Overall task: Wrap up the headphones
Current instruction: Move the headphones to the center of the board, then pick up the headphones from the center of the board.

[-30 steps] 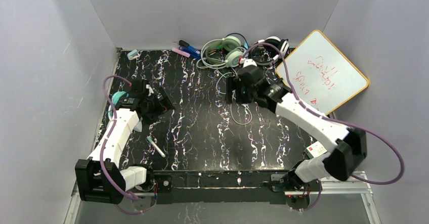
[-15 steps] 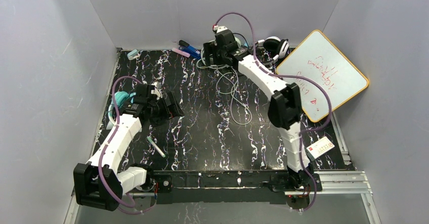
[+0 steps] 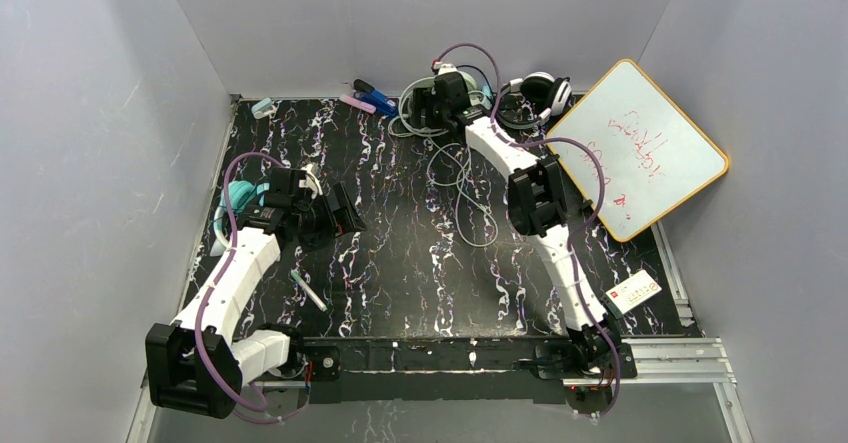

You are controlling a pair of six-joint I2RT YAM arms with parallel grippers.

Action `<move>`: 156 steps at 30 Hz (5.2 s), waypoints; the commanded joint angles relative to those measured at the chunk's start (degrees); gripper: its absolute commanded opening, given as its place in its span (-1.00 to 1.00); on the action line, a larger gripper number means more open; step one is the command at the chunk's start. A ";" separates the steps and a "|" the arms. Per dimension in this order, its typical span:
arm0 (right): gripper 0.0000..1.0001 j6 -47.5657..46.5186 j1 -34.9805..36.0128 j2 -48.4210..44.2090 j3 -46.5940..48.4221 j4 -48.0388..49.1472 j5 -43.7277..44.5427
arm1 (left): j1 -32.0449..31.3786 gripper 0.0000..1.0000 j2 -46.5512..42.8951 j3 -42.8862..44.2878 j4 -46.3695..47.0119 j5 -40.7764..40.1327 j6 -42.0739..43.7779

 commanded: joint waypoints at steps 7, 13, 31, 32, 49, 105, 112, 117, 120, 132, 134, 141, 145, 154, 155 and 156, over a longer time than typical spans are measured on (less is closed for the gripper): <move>0.64 2.58 3.60 5.59 2.91 3.38 -1.08 | -0.31 0.95 0.30 1.51 -0.38 0.67 0.97; 0.42 1.68 5.81 -0.04 -6.05 -1.94 -0.24 | -0.27 0.94 0.72 2.28 -1.03 0.26 1.49; -0.54 -14.27 16.99 -18.13 -23.92 -19.45 4.63 | -0.32 0.93 -1.79 4.13 -4.16 -0.86 2.11; -0.56 -14.48 17.84 -21.00 -27.14 -18.49 2.32 | -0.31 0.93 -1.91 4.02 -4.20 -0.93 1.94; 0.36 -6.44 28.18 -64.99 -68.07 5.22 0.58 | -1.75 0.90 -7.81 -3.54 -1.45 -0.46 -7.24; 0.72 8.25 28.16 -98.27 -86.65 -5.83 0.15 | -20.96 -0.92 7.20 13.87 -5.90 -39.40 -4.84; 0.74 10.76 28.17 -99.25 -89.65 1.07 0.26 | -21.05 -0.93 -7.21 12.41 -10.12 -35.36 -3.02; 0.75 11.48 28.13 -101.71 -93.07 6.16 1.16 | -21.05 -1.00 -11.86 14.78 -13.10 -37.63 -2.03; 0.76 10.51 28.18 -102.74 -93.42 5.08 3.59 | -21.05 -1.00 -12.68 16.67 -15.47 -40.01 -1.89; 0.83 9.42 28.18 -112.11 -102.92 8.82 5.27 | -21.05 -1.00 -8.14 35.12 -22.87 -38.39 -4.63; 0.83 9.80 28.13 -114.14 -105.52 12.27 4.86 | -21.05 -1.00 -6.76 39.77 -24.01 -36.09 -4.95; 0.83 5.38 28.12 -114.60 -107.68 22.27 -4.81 | -21.05 -1.00 -4.18 53.30 -22.72 -18.16 -13.67; 0.83 1.23 28.14 -112.07 -103.56 19.93 -7.36 | -21.05 -1.00 -4.05 52.80 -15.94 -3.31 -20.76; 0.57 -2.78 28.16 -114.35 -101.78 20.02 1.27 | -21.05 -1.00 -3.62 52.22 -8.24 10.77 -28.33; 0.56 -2.72 28.17 -114.65 -101.91 20.02 1.43 | -21.05 -1.00 -3.81 51.65 -5.32 12.65 -30.18; 0.55 -2.86 28.16 -114.92 -102.06 20.03 1.51 | -21.05 -1.00 -4.01 51.08 -2.36 14.42 -32.50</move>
